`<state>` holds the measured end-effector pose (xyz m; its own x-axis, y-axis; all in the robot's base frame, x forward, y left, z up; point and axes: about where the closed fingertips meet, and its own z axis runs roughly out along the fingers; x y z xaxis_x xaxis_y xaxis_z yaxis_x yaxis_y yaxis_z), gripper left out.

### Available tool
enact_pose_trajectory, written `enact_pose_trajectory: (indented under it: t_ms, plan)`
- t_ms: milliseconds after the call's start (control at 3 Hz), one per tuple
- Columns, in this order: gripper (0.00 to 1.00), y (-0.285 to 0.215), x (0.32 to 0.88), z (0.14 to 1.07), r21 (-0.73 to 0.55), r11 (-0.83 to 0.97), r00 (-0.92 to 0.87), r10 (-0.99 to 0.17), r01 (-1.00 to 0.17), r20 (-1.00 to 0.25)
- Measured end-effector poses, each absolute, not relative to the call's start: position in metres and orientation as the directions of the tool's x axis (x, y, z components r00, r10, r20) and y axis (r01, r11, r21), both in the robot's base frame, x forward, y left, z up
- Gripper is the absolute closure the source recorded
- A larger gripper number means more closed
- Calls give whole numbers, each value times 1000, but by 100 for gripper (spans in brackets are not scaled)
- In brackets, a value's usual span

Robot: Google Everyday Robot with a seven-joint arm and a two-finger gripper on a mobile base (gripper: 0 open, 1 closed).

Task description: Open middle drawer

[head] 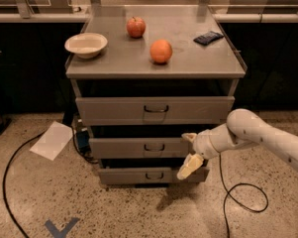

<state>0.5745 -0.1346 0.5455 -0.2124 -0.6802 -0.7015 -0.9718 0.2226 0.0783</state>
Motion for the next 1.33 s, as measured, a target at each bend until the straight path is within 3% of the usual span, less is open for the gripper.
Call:
enact_pose_trajectory:
  t_ms: [333,1333]
  plan:
    - [0,-110,591,506,86,200,-205,-703,-976,-681]
    - [0,-103,626,470,23,286,-231,-721,-958,-653]
